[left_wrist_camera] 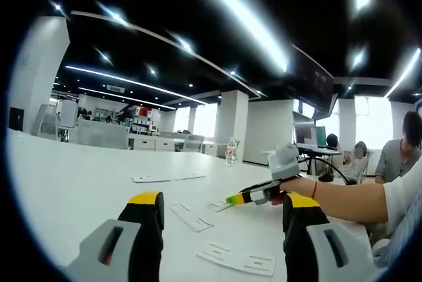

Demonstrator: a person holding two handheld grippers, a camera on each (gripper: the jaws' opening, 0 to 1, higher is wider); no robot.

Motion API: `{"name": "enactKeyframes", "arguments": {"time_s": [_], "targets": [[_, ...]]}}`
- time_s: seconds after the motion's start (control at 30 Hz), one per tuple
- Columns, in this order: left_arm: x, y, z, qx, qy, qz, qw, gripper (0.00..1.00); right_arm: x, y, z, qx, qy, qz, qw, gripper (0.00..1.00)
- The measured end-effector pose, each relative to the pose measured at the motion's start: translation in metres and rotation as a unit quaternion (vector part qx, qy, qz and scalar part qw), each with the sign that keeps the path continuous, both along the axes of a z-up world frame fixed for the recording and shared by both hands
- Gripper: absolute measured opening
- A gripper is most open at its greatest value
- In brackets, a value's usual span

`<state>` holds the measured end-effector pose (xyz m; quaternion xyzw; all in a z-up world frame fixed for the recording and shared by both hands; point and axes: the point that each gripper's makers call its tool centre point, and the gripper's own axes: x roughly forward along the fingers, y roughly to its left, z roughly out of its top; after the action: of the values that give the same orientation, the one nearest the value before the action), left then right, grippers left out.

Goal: Locate the socket holder cover, grip the socket holder cover, clip it into the socket holder slot.

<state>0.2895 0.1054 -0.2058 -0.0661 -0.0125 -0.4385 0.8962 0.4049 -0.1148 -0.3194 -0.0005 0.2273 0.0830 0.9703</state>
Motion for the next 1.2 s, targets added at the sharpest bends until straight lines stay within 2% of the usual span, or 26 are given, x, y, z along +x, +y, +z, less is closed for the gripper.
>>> {"name": "enactKeyframes", "arguments": {"time_s": [0.33,0.37,0.4,1.2], "targets": [[-0.0015,-0.0004,-0.0006,0.000,0.000,0.000,1.0000,0.73,-0.0016,0.0008,-0.0003,0.001,0.000,0.001,1.0000,0.43],[-0.0014,-0.0004,-0.0005,0.000,0.000,0.000,1.0000,0.73,-0.0020,0.0084,-0.0007,0.018,0.002,0.014,0.9997,0.41],[-0.0014,-0.0004,-0.0006,0.000,0.000,0.000,1.0000,0.73,-0.0004,0.0067,-0.0005,0.019,0.001,0.004,0.9998,0.42],[-0.0006,-0.0006,-0.0006,0.000,0.001,0.000,1.0000,0.73,-0.0018,0.0072,0.0006,0.015,0.002,0.001,0.9999,0.41]]}}
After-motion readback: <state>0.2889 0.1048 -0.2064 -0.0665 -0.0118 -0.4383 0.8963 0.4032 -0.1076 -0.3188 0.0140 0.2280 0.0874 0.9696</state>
